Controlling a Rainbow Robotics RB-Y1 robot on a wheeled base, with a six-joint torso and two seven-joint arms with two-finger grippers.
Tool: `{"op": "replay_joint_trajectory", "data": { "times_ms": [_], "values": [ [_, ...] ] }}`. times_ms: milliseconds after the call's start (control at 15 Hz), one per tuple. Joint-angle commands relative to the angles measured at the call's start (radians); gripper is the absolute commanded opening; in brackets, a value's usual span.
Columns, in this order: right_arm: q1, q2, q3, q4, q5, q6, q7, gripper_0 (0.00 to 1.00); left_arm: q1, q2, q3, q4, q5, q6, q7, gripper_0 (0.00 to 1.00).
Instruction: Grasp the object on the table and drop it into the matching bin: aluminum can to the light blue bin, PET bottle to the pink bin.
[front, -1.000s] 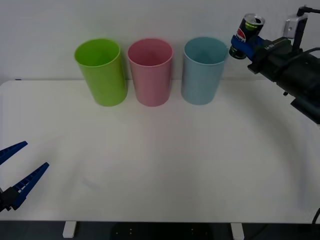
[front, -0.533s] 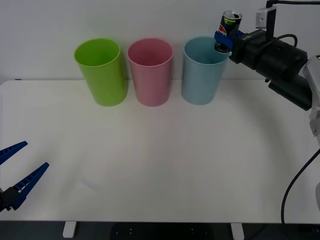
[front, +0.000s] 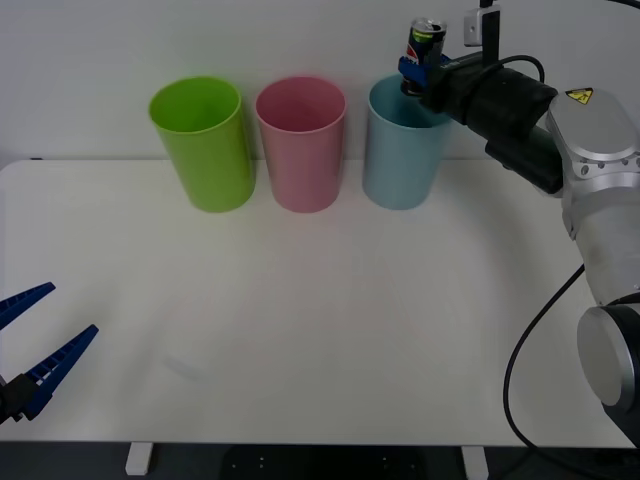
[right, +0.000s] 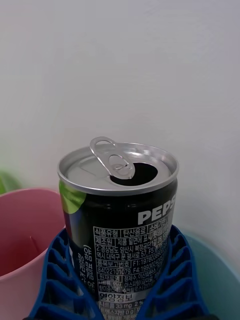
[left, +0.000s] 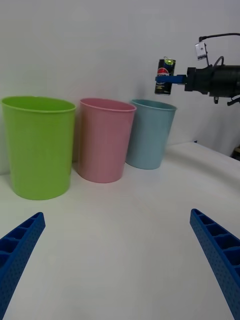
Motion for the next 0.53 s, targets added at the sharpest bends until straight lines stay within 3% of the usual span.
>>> {"op": "replay_joint_trajectory", "data": {
  "times_ms": [67,267,533],
  "values": [
    [-0.005,0.031,0.0,0.007,0.018,0.091,0.01,0.0,0.0,0.0,0.0,0.0,0.0,0.0,0.0,1.0],
    [-0.005,0.055,0.001,0.007,0.019,0.171,0.016,0.0,0.0,0.0,0.0,0.0,0.0,0.0,0.0,1.0],
    [-0.003,0.061,0.0,0.007,0.021,0.185,0.024,0.06,0.0,0.0,0.0,0.0,0.0,0.0,0.0,1.0]
  ]
}}
